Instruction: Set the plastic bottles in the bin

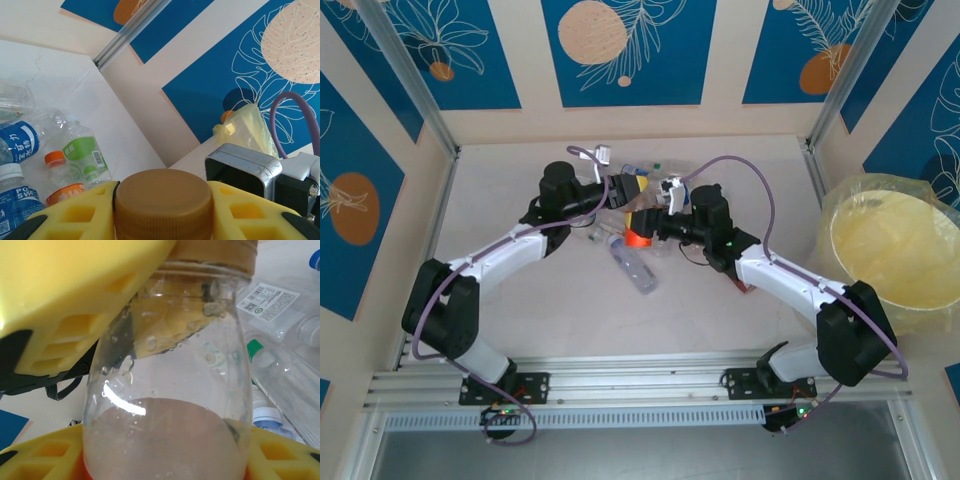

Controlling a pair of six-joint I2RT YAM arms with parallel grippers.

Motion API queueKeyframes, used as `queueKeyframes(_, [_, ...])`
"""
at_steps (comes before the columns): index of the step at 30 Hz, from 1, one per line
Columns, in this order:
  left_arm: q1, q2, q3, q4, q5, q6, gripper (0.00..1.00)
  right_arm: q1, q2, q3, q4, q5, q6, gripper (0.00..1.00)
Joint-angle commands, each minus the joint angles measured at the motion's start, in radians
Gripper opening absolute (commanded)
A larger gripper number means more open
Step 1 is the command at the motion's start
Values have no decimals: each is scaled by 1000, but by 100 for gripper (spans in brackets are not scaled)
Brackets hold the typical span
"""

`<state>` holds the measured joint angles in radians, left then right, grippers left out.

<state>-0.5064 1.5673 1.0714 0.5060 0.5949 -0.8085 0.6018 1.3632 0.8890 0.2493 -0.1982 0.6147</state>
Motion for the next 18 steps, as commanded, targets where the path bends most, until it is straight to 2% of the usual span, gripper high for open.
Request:
queueKeyframes(1, [-15, -15, 42, -58, 3, 45, 50, 4, -24, 36, -106, 9, -79, 47])
queueKeyframes(3, [-12, -39, 38, -92, -12, 63, 98, 1, -38, 38, -145, 38, -100, 42])
queueKeyframes(6, [-7, -89, 23, -149, -78, 108, 100, -6, -66, 35, -211, 93, -150, 30])
queueKeyframes(9, [-1, -143, 35, -311, -254, 166, 100, -17, -115, 31, -294, 153, -215, 18])
queueKeyframes(12, [5, -204, 15, -404, -442, 225, 100, -38, -170, 48, -408, 229, -287, 0])
queueKeyframes(16, [14, -282, -48, -468, -704, 253, 100, -82, -265, 97, -575, 313, -384, 0])
queueKeyframes(18, [23, -312, -94, -458, -770, 249, 100, -106, -327, 126, -639, 368, -424, 0])
